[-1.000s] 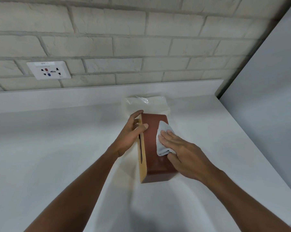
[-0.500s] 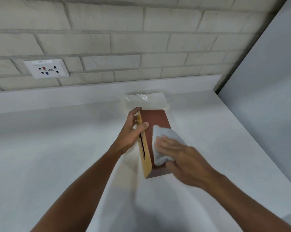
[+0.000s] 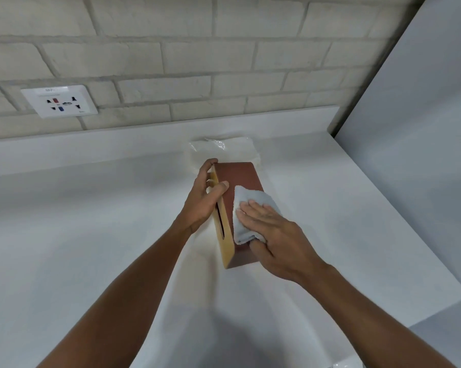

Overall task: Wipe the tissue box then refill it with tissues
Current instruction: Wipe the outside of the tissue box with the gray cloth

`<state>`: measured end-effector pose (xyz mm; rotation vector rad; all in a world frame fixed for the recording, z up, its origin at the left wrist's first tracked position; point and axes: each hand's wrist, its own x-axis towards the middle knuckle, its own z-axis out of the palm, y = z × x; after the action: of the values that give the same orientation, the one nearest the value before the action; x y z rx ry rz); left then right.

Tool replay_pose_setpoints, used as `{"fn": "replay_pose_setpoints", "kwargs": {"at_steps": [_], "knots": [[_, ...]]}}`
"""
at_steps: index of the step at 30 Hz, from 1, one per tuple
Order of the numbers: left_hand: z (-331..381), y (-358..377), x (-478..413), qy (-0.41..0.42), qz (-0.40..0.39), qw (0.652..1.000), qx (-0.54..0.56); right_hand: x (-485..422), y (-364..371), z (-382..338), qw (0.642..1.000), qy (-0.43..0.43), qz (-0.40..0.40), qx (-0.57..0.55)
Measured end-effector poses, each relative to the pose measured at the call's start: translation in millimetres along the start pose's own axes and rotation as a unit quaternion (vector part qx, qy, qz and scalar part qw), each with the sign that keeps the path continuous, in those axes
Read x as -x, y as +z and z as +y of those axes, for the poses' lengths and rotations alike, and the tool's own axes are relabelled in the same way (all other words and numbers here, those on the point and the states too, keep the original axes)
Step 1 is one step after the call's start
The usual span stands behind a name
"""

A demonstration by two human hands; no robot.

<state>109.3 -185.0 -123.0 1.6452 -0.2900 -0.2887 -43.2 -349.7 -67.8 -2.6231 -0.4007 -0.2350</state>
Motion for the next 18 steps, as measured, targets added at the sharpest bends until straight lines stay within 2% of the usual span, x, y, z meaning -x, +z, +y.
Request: {"fn": "replay_pose_setpoints", "kwargs": {"at_steps": [4, 8, 12, 15, 16, 18], "knots": [[1, 1, 1, -0.002, 0.003, 1.000, 0.002, 8, 6, -5, 0.995, -0.082, -0.054, 0.022], [1, 1, 0, -0.008, 0.000, 1.000, -0.008, -2, 3, -3, 1.000, -0.004, 0.007, 0.019], [5, 0, 2, -0.008, -0.006, 1.000, -0.022, 22, 6, -4, 0.994, -0.088, -0.051, 0.045], [9, 1, 3, -0.008, -0.005, 1.000, -0.019, 25, -6, 12, 0.999, -0.016, 0.016, 0.038], [9, 2, 4, -0.004, 0.000, 1.000, -0.014, 24, -4, 7, 0.999, -0.012, 0.021, 0.036], [10, 5, 6, 0.011, 0.002, 1.000, -0.005, 27, 6, -9, 0.997, -0.059, -0.007, 0.045]]}}
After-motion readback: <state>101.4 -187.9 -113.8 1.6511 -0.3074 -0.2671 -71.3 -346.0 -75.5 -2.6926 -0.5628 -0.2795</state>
